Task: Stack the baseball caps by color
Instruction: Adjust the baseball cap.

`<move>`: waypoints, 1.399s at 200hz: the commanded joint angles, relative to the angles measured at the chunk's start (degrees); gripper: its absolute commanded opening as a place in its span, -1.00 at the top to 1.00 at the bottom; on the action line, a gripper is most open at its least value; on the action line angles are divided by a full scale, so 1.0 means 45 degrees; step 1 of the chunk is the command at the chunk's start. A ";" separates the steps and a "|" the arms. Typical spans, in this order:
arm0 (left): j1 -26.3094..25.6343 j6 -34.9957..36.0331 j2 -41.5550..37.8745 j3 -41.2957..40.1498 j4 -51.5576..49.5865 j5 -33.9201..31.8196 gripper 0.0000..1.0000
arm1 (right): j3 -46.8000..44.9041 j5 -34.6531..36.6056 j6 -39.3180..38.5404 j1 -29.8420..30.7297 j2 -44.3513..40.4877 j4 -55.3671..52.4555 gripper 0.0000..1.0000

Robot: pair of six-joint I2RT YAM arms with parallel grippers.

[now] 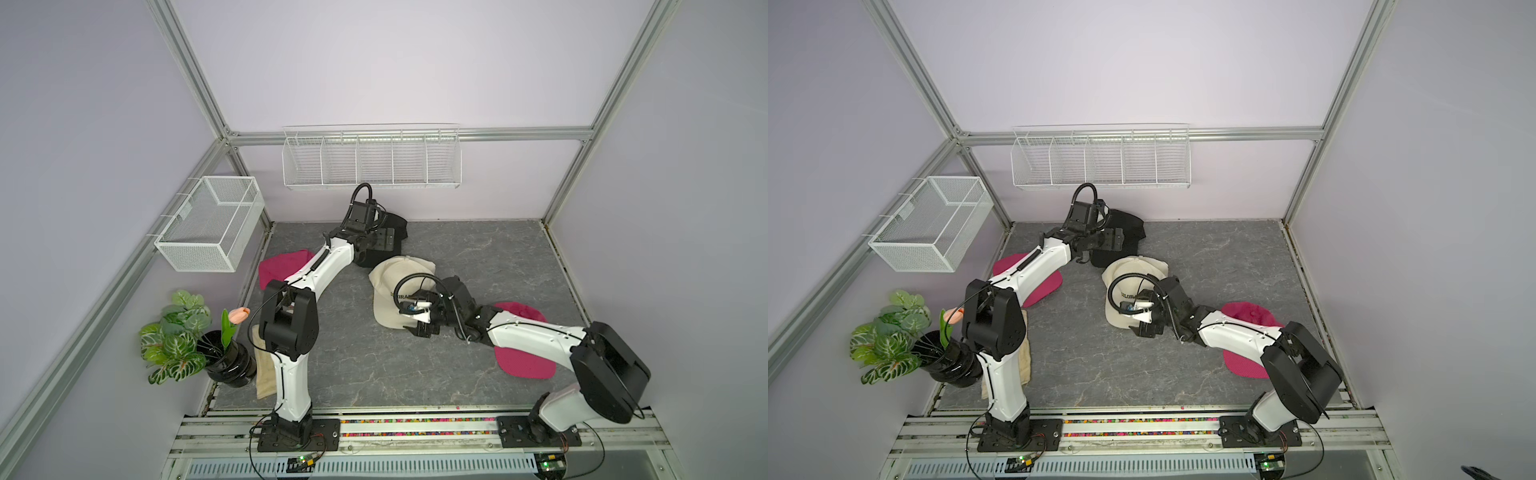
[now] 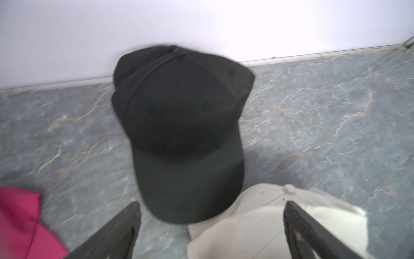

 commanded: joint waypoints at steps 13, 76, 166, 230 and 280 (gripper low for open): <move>-0.0269 -0.0148 0.1770 0.2010 -0.1681 -0.0426 -0.99 | -0.0592 0.2122 -0.3227 0.1292 0.0786 0.0763 -0.68; -0.0355 0.0105 0.3678 0.4489 -0.3235 -0.1655 -0.99 | -0.0850 0.5060 -0.4795 0.2268 0.3443 0.4092 -0.61; -0.0843 0.1410 0.5001 0.5320 -0.4148 -0.2251 -0.85 | -0.0587 0.5595 -0.3681 0.1357 0.3185 0.4746 0.07; -0.0863 0.1807 0.5090 0.5317 -0.4326 -0.2376 -0.83 | 0.0305 0.3574 -0.2704 0.0391 0.2779 0.1507 0.33; -0.0864 0.1853 0.5056 0.5980 -0.4636 -0.2707 -0.88 | 0.1047 0.1744 -0.1846 0.0239 0.3729 -0.0693 0.52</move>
